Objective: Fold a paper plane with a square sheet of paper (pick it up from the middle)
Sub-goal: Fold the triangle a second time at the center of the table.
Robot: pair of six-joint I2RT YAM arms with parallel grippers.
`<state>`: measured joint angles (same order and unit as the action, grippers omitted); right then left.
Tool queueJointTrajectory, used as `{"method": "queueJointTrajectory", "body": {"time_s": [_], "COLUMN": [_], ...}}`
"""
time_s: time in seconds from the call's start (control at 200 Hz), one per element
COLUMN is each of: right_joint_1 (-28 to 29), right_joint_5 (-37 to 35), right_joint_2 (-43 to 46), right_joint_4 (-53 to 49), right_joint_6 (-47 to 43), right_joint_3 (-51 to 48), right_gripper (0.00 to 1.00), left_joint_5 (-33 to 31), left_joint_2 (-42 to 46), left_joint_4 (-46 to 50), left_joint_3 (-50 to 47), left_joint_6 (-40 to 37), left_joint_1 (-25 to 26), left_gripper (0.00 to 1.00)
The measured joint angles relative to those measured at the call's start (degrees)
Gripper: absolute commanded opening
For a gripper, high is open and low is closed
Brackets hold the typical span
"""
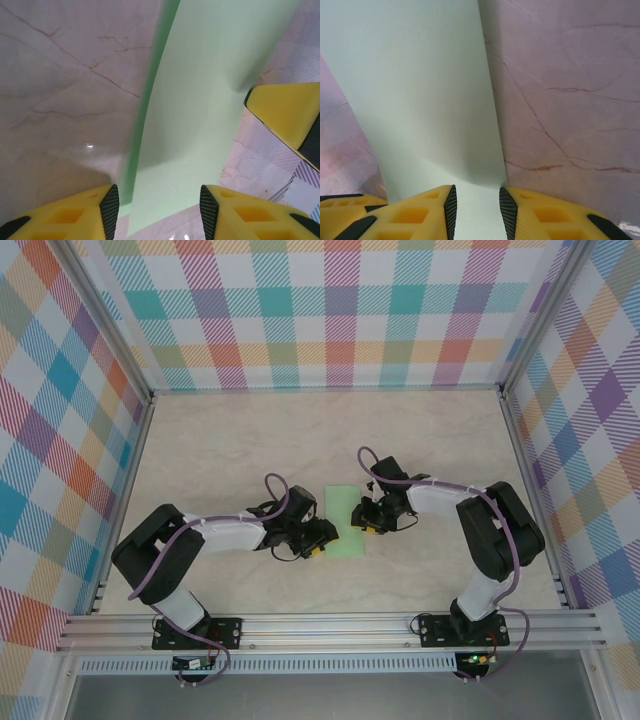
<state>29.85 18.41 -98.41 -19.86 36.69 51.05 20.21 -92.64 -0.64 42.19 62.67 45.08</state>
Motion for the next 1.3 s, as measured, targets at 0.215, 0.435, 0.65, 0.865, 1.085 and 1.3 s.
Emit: {"method": "queueJointTrajectory", "body": {"time_s": [0.215,0.435,0.65,0.865,1.085,1.3], "right_joint_1": [0.00,0.00,0.00,0.00,0.00,0.00], "right_joint_5": [0.02,0.00,0.02,0.02,0.09,0.17], "right_joint_2": [0.00,0.00,0.00,0.24,0.39,0.44], "right_joint_4": [0.07,0.07,0.09,0.39,0.76,0.76], "right_joint_6": [0.00,0.00,0.00,0.00,0.00,0.00], "right_joint_3": [0.00,0.00,-0.02,-0.35,-0.55,-0.55], "right_gripper": [0.34,0.34,0.34,0.34,0.34,0.34], "left_joint_5": [-0.28,0.55,0.68,0.76,0.72,-0.28], "left_joint_2": [0.33,-1.29,-1.44,-1.42,-1.49,-1.49], "left_joint_4": [0.35,-3.02,-3.87,-6.27,-10.97,-11.54], "left_joint_3": [-0.07,-0.85,-1.09,-2.19,-2.38,-2.36], "left_joint_6": [0.24,1.38,2.10,3.13,4.44,5.05], "left_joint_1": [0.07,0.11,0.11,0.11,0.17,0.17], "left_gripper": [0.47,0.44,0.41,0.39,0.38,0.38]}}
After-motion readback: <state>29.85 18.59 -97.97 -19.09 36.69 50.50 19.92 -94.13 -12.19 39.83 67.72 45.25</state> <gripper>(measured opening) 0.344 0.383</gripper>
